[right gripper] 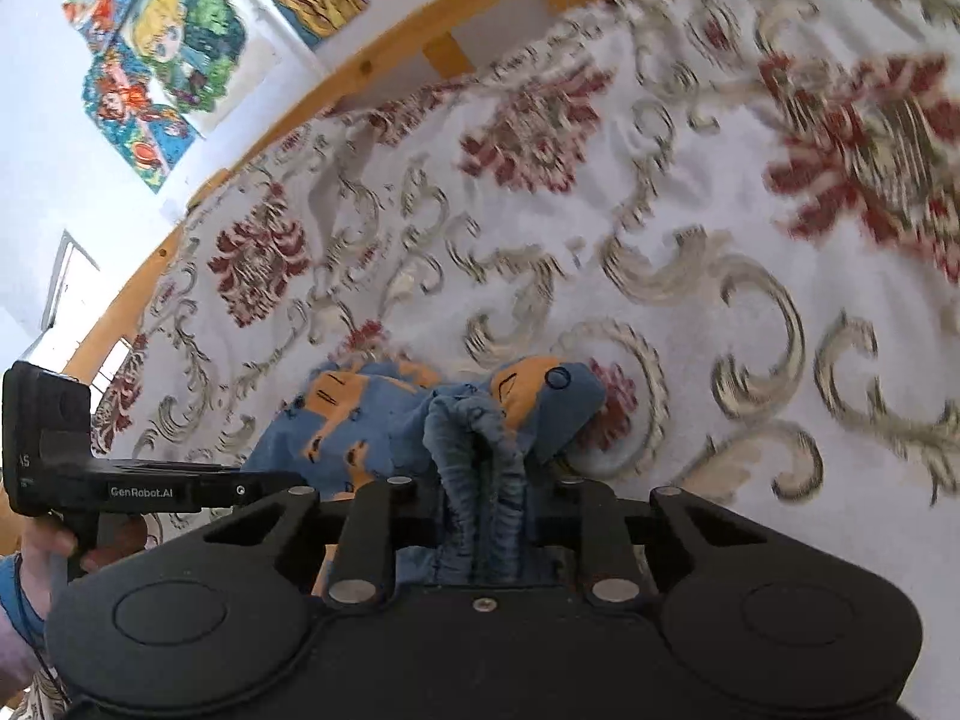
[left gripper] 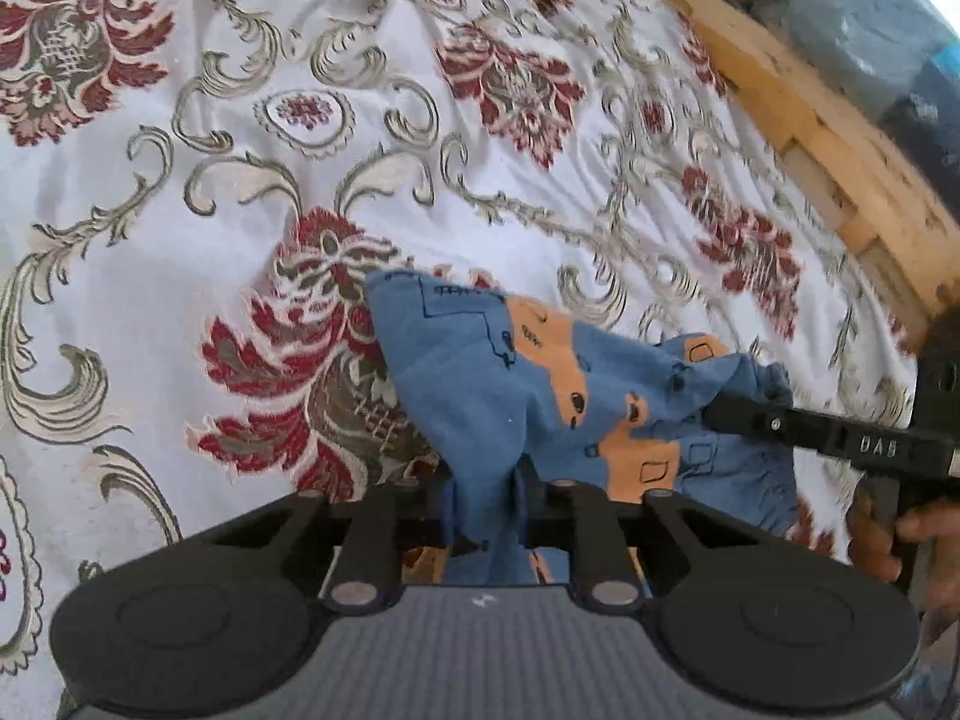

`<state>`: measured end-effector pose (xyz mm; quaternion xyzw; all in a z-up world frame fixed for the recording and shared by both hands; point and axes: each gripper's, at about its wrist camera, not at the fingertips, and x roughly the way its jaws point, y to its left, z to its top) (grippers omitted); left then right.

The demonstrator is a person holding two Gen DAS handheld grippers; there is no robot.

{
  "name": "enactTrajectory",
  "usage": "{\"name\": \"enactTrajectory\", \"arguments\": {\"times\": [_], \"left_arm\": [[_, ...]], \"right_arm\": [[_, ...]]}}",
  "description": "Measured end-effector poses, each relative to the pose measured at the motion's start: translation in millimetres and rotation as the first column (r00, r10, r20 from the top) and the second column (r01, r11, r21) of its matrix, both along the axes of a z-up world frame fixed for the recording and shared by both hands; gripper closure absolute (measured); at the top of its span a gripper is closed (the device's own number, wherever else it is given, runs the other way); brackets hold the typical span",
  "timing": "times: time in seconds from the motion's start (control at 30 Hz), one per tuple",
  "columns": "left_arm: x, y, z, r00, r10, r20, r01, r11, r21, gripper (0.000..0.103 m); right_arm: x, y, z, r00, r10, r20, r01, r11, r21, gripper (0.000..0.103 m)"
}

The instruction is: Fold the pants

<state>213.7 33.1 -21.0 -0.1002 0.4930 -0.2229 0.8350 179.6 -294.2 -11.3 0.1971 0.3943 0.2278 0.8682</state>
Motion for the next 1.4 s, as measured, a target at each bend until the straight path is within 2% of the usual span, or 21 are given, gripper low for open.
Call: {"name": "enactTrajectory", "arguments": {"times": [0.17, 0.27, 0.37, 0.47, 0.67, 0.8, 1.03, 1.07, 1.13, 1.17, 1.2, 1.23, 1.27, 1.33, 1.4], "left_arm": [[13.2, -6.0, 34.8, 0.994, 0.001, 0.106, -0.005, 0.999, 0.037, 0.086], [39.7, -4.7, 53.7, 0.986, 0.013, 0.163, -0.023, 0.998, 0.057, 0.086], [79.6, -2.4, 63.2, 0.981, 0.035, 0.192, -0.052, 0.995, 0.086, 0.085], [113.0, -4.9, 57.0, 0.973, 0.047, 0.225, -0.078, 0.988, 0.133, 0.085], [149.4, -11.0, 20.7, 0.976, 0.098, 0.197, -0.131, 0.978, 0.162, 0.085], [150.6, -11.5, 8.5, 0.975, 0.097, 0.200, -0.135, 0.973, 0.185, 0.084], [150.1, -13.2, 8.0, 0.974, 0.085, 0.208, -0.129, 0.970, 0.205, 0.081], [150.1, -13.4, 7.7, 0.975, 0.085, 0.207, -0.129, 0.969, 0.208, 0.079], [149.5, -13.5, 8.0, 0.974, 0.093, 0.207, -0.137, 0.967, 0.213, 0.073], [148.0, -13.1, 8.6, 0.972, 0.102, 0.211, -0.148, 0.964, 0.218, 0.065], [145.4, -12.0, 9.5, 0.971, 0.109, 0.214, -0.156, 0.963, 0.220, 0.060], [142.9, -11.0, 10.4, 0.970, 0.115, 0.216, -0.163, 0.962, 0.219, 0.045], [138.2, -9.9, 11.9, 0.966, 0.130, 0.223, -0.179, 0.960, 0.216, 0.036], [126.5, -8.0, 16.2, 0.960, 0.153, 0.234, -0.204, 0.957, 0.209, 0.032], [108.8, -7.6, 20.0, 0.956, 0.163, 0.246, -0.213, 0.957, 0.195, 0.020]], "right_arm": [[25.6, 8.7, 38.9, 0.993, 0.006, 0.118, -0.005, 1.000, -0.012, 0.080], [62.0, 15.0, 53.0, 0.986, 0.011, 0.166, -0.008, 1.000, -0.018, 0.080], [104.2, 24.4, 51.7, 0.984, 0.013, 0.178, -0.007, 0.999, -0.036, 0.080], [141.0, 33.2, 39.0, 0.986, -0.005, 0.165, 0.014, 0.999, -0.050, 0.080], [181.6, 52.0, 7.6, 0.992, -0.004, 0.126, 0.022, 0.990, -0.143, 0.080], [184.1, 52.8, 1.3, 0.992, 0.004, 0.123, 0.017, 0.986, -0.164, 0.080], [182.7, 52.2, -0.4, 0.993, -0.005, 0.119, 0.026, 0.985, -0.169, 0.077], [182.5, 53.1, -0.3, 0.993, -0.008, 0.116, 0.028, 0.984, -0.176, 0.075], [179.5, 52.7, 0.9, 0.993, -0.023, 0.114, 0.044, 0.982, -0.186, 0.061], [176.0, 51.7, 2.4, 0.993, -0.032, 0.116, 0.054, 0.981, -0.185, 0.056], [171.3, 50.9, 4.4, 0.991, -0.038, 0.126, 0.061, 0.981, -0.182, 0.047], [164.4, 50.9, 7.0, 0.990, -0.039, 0.139, 0.065, 0.981, -0.185, 0.043], [156.3, 51.9, 9.6, 0.988, -0.038, 0.151, 0.068, 0.978, -0.197, 0.042], [136.1, 54.9, 15.8, 0.983, -0.030, 0.181, 0.068, 0.975, -0.210, 0.032], [113.5, 58.2, 21.1, 0.978, -0.029, 0.205, 0.075, 0.973, -0.217, 0.026]]}}
